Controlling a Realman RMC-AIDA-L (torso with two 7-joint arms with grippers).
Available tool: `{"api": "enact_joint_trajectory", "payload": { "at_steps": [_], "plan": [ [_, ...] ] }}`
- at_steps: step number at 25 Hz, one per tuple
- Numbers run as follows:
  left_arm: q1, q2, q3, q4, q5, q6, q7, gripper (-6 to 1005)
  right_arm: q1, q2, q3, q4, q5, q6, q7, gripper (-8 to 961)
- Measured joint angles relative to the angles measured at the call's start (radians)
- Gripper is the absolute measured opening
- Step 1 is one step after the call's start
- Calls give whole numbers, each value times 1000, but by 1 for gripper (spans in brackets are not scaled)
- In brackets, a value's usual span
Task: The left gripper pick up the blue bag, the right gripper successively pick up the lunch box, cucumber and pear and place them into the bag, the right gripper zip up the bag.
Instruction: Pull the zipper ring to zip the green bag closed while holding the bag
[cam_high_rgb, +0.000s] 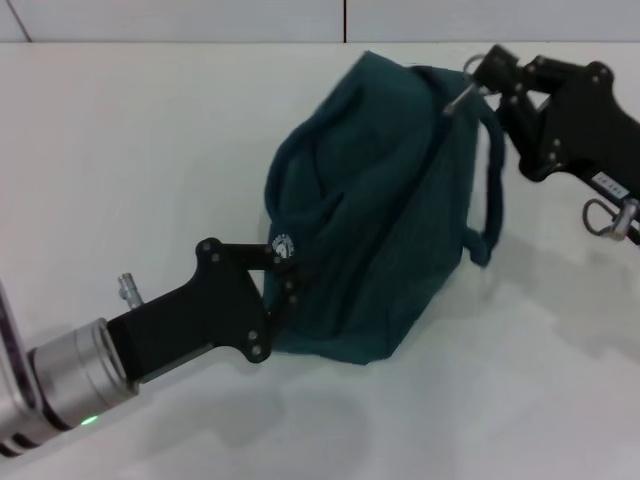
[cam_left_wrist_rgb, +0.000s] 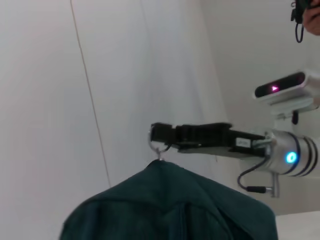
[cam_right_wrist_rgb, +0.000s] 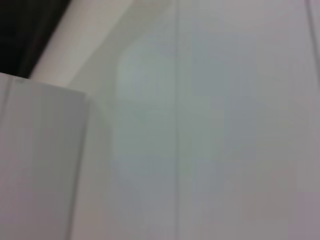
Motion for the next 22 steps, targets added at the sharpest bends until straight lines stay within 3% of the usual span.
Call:
{"api": "enact_joint_trajectory", "payload": {
  "at_steps": [6,10,16,22],
  "plan": [
    [43,7,-1,60,25,59,-21,54,-3,0,-8,13,30,23,-6,18],
    [46,-9,-8,54,14,60,-12,55,1,0,-54,3,34,24,-7,18],
    [47,-15,-10,14,-61,64,2,98,-1,0,-78,-8,35,15,-7,17],
    [39,-5,-10,6,-118,130,-115,330,-3,0,-96,-17,35,14,-7,17]
  ]
}}
